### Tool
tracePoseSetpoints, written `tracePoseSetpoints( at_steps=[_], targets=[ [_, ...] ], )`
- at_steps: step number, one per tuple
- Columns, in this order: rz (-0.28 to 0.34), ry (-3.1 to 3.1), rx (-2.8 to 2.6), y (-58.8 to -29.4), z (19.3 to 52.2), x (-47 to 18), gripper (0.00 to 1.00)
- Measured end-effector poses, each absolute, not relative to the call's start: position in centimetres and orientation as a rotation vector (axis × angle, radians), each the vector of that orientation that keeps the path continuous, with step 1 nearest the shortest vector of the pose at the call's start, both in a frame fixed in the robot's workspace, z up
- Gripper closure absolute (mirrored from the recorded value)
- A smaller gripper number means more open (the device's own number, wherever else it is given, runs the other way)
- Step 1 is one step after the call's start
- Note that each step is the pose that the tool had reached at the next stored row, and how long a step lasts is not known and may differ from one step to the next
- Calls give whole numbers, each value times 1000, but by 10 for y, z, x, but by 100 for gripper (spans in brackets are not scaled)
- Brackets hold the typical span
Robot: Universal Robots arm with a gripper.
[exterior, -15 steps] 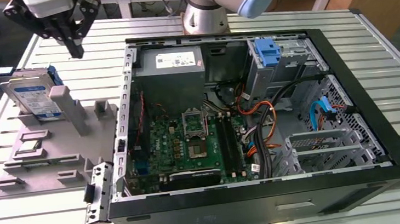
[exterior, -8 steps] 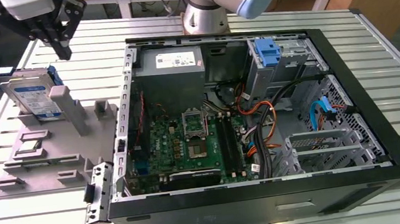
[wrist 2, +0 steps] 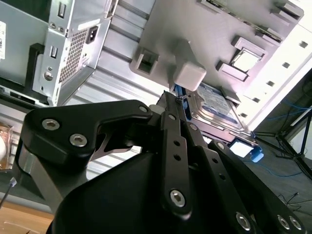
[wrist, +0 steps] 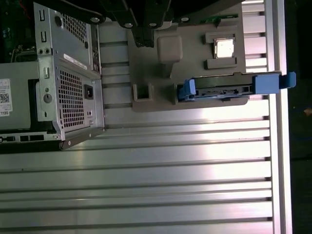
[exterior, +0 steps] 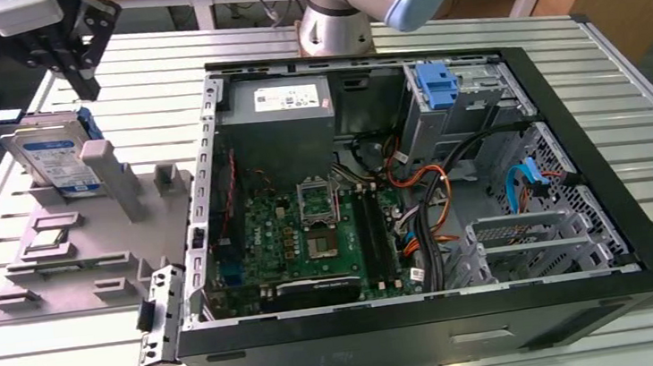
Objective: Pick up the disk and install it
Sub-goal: 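Reach for the disk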
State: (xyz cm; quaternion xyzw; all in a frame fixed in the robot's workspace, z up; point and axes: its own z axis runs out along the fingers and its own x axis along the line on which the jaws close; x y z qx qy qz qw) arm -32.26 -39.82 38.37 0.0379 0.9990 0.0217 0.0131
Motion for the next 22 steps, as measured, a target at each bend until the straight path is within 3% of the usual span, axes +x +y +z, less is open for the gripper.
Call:
tracePoseSetpoints(
  at_steps=[22],
  targets=[
    [67, 3121, 120, -396, 380, -355, 89]
  ],
)
